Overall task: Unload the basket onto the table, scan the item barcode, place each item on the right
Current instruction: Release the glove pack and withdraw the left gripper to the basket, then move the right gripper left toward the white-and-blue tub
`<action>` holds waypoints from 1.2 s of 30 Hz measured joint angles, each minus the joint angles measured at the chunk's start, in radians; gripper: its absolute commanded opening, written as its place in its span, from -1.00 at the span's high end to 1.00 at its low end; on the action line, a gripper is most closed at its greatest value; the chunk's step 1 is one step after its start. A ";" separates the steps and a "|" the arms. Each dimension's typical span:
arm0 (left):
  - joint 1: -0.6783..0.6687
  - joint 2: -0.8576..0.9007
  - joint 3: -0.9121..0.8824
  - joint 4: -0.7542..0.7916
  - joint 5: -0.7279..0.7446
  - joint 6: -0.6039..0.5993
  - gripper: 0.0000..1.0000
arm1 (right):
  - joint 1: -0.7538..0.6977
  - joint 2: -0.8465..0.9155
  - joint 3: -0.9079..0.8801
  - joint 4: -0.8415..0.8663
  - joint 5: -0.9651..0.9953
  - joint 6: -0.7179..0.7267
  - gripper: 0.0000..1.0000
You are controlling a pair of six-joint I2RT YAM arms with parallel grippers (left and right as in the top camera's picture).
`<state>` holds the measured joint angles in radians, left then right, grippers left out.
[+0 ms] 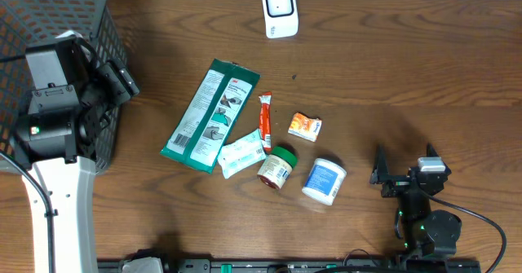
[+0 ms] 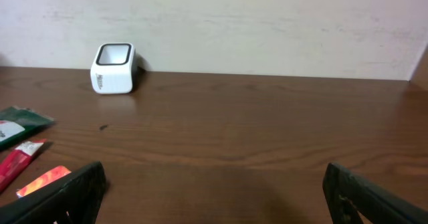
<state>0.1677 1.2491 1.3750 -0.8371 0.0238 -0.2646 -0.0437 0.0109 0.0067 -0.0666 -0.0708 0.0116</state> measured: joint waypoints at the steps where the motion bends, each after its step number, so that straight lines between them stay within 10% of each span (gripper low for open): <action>1: 0.000 0.000 0.000 0.000 0.000 0.000 -0.65 | 0.000 0.000 0.000 0.000 0.000 0.000 -0.99; 17: 0.000 0.000 0.000 0.000 0.000 0.000 -0.65 | 0.000 0.019 0.068 -0.063 -0.089 0.186 -0.98; 36: 0.001 0.000 0.000 0.003 0.000 0.000 -0.65 | 0.000 0.881 1.167 -0.935 -0.293 0.128 -0.98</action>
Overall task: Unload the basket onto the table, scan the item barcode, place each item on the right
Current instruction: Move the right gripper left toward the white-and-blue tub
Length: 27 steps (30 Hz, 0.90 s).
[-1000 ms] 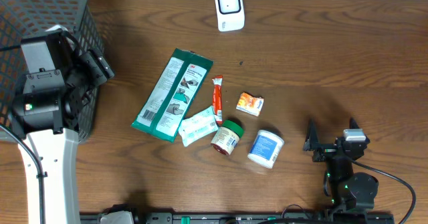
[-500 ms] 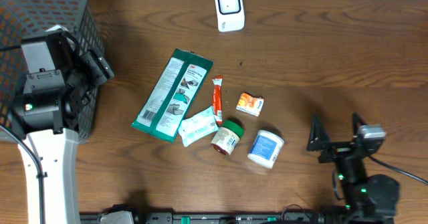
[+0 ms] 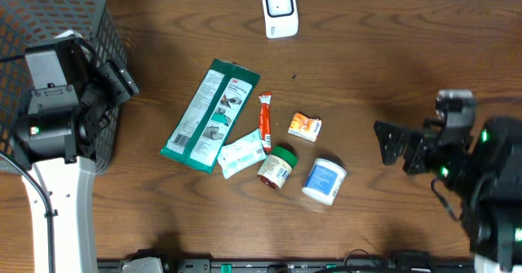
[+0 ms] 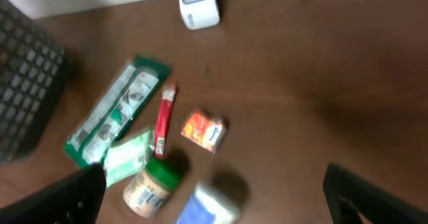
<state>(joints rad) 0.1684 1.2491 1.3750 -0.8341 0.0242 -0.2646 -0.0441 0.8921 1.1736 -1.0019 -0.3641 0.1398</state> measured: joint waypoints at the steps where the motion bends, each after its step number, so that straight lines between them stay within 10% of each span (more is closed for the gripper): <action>1: 0.000 0.000 0.000 0.000 0.000 0.000 -0.65 | 0.000 0.044 0.031 -0.050 -0.001 -0.008 -0.99; 8: 0.000 0.000 0.000 0.000 0.000 0.000 -0.65 | 0.000 0.244 0.058 -0.109 -0.003 -0.023 -0.91; 11: 0.000 0.000 0.000 0.000 0.000 0.000 -0.65 | 0.000 0.289 0.058 -0.116 -0.002 -0.034 -0.32; 14: 0.000 0.000 0.000 0.000 0.000 0.000 -0.65 | 0.000 0.312 0.058 -0.119 -0.002 -0.037 0.98; 17: 0.000 0.000 0.000 0.000 0.000 0.000 -0.65 | 0.002 0.323 0.058 -0.125 -0.002 -0.038 0.81; 19: 0.000 0.000 0.000 0.000 0.000 0.000 -0.65 | 0.011 0.328 0.058 -0.132 -0.002 -0.035 -0.21; 21: 0.000 0.000 0.000 0.000 0.000 0.000 -0.65 | 0.030 0.331 0.058 -0.135 -0.003 -0.038 -0.54; 27: 0.000 0.000 0.000 0.000 0.000 0.000 -0.65 | 0.095 0.332 -0.003 -0.099 -0.003 -0.032 -0.68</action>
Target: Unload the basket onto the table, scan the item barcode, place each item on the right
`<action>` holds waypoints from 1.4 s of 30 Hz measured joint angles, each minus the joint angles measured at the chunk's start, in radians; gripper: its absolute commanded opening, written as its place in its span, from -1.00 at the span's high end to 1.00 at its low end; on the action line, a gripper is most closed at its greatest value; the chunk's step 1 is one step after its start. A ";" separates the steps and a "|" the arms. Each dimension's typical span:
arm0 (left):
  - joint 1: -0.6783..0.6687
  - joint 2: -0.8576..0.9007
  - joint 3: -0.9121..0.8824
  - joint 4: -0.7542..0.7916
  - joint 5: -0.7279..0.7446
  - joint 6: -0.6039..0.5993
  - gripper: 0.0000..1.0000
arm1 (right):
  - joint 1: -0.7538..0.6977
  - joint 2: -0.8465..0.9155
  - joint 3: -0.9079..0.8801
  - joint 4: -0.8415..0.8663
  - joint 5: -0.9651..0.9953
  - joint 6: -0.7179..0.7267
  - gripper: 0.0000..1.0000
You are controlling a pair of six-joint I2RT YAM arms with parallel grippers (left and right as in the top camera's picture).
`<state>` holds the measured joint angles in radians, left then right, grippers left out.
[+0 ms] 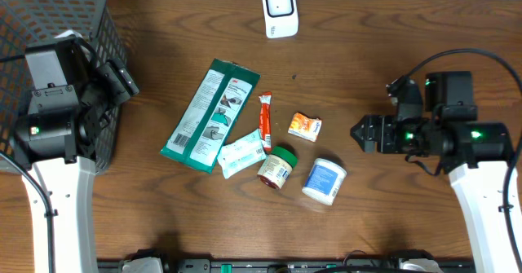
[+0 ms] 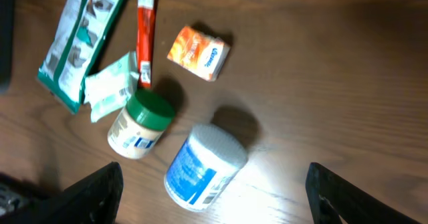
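Observation:
The white barcode scanner (image 1: 279,11) stands at the table's far edge. A cluster of items lies mid-table: a white tub with a blue label (image 1: 325,181) (image 2: 204,165) on its side, a green-lidded jar (image 1: 276,168) (image 2: 142,124), a small orange box (image 1: 305,126) (image 2: 199,52), a red stick pack (image 1: 264,120), a pale wipe packet (image 1: 241,152) and a long green packet (image 1: 210,114). My right gripper (image 1: 359,134) (image 2: 214,180) hangs open to the right of the tub, holding nothing. My left gripper (image 1: 122,81) sits by the basket, its jaws unclear.
A dark wire basket (image 1: 57,28) fills the far left corner, with the left arm (image 1: 49,102) in front of it. Bare brown tabletop (image 1: 391,53) lies between the cluster and the right edge.
My right gripper has moved left, closer to the items; its camera now looks down on the tub and jar from nearer. It is still open. The left arm and all items stayed put.
At first my right gripper sat low at the front right, looking level across the table at the scanner. Then it was raised and tilted down over the right side. Now it hangs nearer the cluster, just right of the tub.

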<state>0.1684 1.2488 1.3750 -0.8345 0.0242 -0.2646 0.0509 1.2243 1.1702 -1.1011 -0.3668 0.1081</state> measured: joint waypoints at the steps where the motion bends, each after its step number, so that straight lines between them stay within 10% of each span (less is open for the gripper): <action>1: 0.000 0.000 0.000 0.000 0.000 0.000 -0.65 | 0.022 0.001 -0.037 0.031 0.000 0.015 -0.67; 21: 0.000 0.000 0.000 0.000 0.000 0.000 -0.66 | 0.312 0.011 -0.489 0.422 0.225 0.454 -0.90; 30: 0.000 0.000 0.000 0.000 0.000 0.000 -0.65 | 0.177 0.015 -0.044 -0.029 0.259 0.323 -0.98; 42: 0.000 0.000 0.000 0.000 0.000 0.000 -0.66 | 0.133 0.011 0.051 -0.043 0.262 0.253 -0.99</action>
<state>0.1684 1.2488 1.3750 -0.8345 0.0242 -0.2646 0.1837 1.2354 1.2209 -1.1442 -0.1047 0.3611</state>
